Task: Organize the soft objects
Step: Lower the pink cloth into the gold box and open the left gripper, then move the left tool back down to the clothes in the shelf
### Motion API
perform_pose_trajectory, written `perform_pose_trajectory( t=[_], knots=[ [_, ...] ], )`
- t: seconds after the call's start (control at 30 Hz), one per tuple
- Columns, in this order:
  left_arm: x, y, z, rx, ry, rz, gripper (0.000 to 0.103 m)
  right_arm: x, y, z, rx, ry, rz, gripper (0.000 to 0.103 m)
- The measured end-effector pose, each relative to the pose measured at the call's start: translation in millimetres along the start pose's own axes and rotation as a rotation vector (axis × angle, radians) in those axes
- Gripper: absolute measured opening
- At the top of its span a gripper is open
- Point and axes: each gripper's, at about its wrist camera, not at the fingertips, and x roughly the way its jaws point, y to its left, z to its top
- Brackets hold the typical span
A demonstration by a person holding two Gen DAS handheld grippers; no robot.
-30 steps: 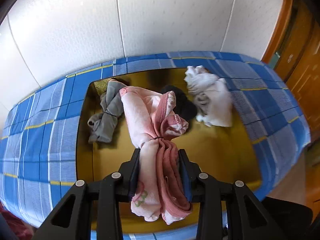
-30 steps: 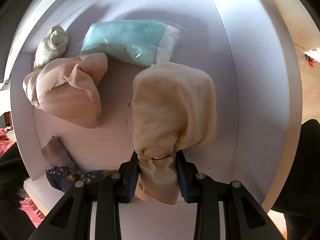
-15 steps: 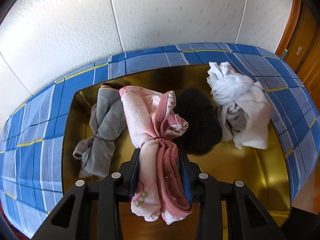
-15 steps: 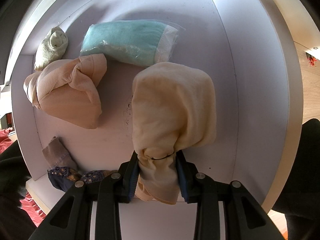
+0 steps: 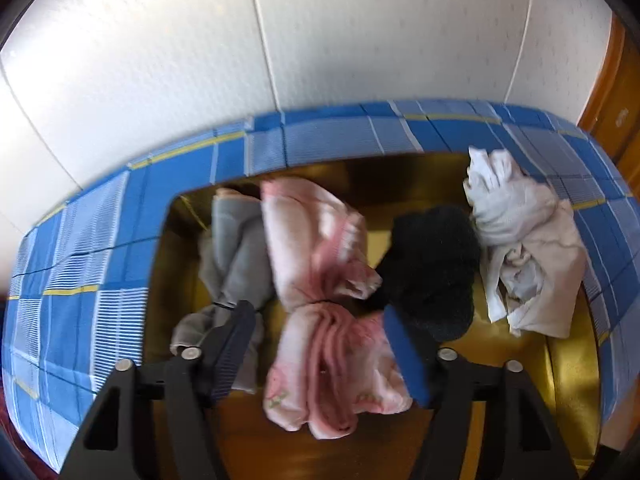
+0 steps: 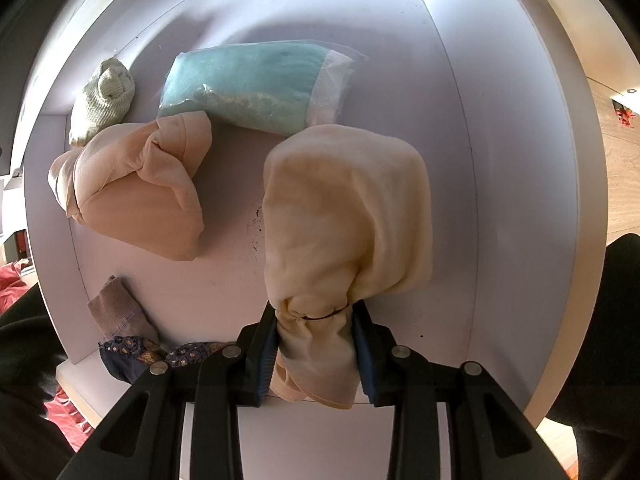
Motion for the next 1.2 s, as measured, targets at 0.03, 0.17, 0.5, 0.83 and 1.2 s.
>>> perform_pose_trajectory(
  t=[0.03,0.17,0.5,0.83,1.2],
  knots=[
    [-2.4,1.1,-0.4,-0.001,-0.003,0.0,0.068,-0.1,-0.2,-0.2,0.0,0.0,-0.001,0.034],
    [-20.5,6.5,-5.1,-0.02,-0.035,-0.021,0.068,-0.3,0.0,0.1,0.001,-0.002,0.001,0.034],
    [-61.2,1.8,-34.4,0.016,-0.075,-0.038,0.074,-1.2,3.6,-2.2,-0.009,-0.007,-0.008,0.034],
    [-94.4,0.3,-75.3,-0.024,-0.085,-0.026,0.074,0.8,12.0,-6.0,-0.027,-0.011,-0.024,0.034],
    [-145.4,-10.0,-127.8,0.03,-0.16,-0.045,0.074,0.3,22.6,-9.3,-0.039,-0.018,-0.036,0.034]
  ],
)
